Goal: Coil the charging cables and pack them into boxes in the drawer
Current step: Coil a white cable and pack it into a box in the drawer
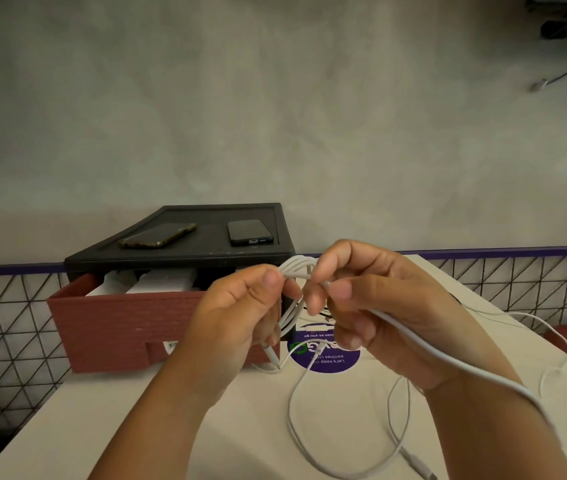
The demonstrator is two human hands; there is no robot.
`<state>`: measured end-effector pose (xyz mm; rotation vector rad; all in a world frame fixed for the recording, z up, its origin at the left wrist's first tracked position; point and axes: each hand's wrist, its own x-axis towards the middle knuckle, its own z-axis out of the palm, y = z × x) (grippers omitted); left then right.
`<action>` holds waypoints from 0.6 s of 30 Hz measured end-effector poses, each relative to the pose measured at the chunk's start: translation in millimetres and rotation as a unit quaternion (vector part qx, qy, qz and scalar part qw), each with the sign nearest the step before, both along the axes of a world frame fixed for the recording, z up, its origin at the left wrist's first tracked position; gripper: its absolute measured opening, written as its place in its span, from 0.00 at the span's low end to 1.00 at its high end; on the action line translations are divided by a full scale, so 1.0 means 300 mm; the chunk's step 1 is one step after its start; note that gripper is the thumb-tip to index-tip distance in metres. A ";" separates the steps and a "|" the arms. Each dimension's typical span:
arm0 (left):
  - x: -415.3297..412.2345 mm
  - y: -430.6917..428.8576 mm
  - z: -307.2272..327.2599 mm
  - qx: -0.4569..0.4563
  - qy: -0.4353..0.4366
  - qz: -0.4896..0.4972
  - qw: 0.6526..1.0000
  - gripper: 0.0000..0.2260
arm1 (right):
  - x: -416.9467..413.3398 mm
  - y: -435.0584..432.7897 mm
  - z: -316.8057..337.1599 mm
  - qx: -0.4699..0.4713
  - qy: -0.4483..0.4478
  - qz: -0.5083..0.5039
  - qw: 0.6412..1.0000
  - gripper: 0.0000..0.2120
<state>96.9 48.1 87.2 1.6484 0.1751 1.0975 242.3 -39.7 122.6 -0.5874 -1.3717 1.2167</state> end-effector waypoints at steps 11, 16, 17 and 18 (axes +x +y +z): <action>-0.051 0.057 0.025 -0.232 -0.160 -0.042 0.959 0.11 | 0.074 -0.050 0.025 0.099 -0.132 -0.165 0.972 0.04; -0.046 0.086 -0.004 -0.223 -0.108 -0.111 0.962 0.14 | 0.083 -0.019 0.016 0.088 -0.309 -0.452 0.832 0.18; -0.042 0.087 -0.009 -0.223 -0.100 -0.118 0.962 0.14 | 0.086 -0.015 0.013 0.077 -0.309 -0.477 0.819 0.17; -0.036 0.086 -0.013 -0.228 -0.096 -0.125 0.961 0.14 | 0.090 -0.008 0.009 0.068 -0.305 -0.490 0.814 0.16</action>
